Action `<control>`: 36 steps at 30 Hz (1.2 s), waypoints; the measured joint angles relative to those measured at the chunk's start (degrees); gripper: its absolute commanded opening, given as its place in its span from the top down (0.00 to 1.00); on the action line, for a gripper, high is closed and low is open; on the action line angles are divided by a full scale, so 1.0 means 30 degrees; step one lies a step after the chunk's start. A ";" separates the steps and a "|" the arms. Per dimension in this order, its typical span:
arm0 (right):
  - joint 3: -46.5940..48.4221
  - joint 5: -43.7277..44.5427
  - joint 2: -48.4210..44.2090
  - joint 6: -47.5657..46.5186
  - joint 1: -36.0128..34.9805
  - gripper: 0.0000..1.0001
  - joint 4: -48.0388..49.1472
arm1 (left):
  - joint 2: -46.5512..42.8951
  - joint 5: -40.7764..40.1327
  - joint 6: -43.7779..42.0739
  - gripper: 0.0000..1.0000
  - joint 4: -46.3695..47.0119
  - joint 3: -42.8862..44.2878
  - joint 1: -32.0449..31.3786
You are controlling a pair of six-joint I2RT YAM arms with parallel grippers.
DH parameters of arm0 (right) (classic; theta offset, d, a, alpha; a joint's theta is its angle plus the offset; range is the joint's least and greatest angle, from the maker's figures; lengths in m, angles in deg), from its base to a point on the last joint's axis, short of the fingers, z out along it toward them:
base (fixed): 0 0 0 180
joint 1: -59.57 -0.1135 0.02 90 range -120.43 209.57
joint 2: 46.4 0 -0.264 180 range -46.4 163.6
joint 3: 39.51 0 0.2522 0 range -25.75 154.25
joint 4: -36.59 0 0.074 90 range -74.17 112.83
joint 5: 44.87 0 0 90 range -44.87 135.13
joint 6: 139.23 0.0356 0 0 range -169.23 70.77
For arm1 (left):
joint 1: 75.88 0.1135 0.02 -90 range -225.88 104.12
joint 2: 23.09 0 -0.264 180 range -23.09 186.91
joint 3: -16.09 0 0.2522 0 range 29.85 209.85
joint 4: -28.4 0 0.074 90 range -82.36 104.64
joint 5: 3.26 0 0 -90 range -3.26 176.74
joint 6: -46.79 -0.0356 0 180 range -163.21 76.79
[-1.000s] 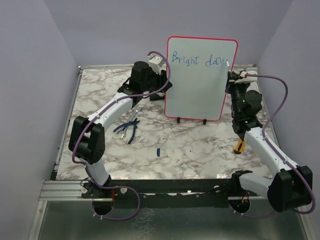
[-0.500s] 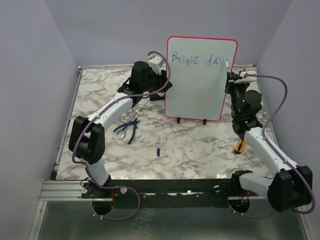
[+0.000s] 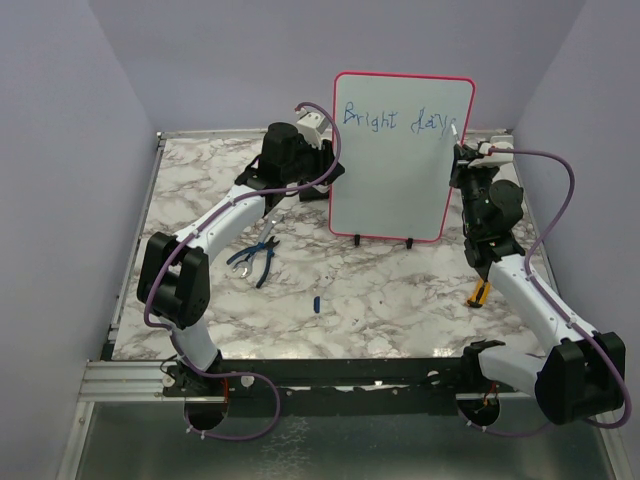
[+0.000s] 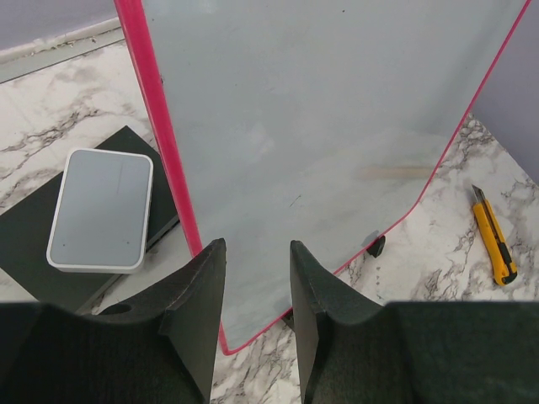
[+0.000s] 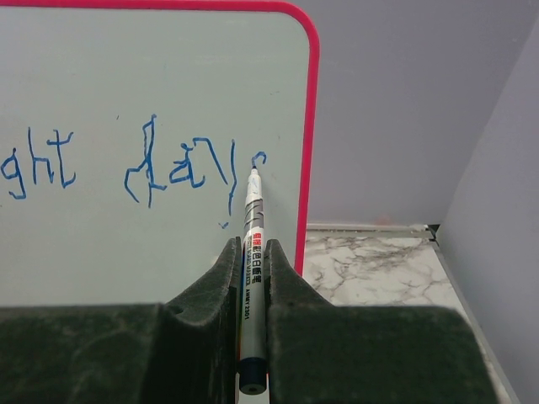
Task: Write a sentence on the whiteboard
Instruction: Pick up the sentence from the whiteboard.
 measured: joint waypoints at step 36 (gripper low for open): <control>-0.0291 -0.0415 -0.0160 -0.0015 0.0000 0.99 -0.0058 | -0.0022 0.0000 0.0000 0.62 0.0000 0.0000 0.0000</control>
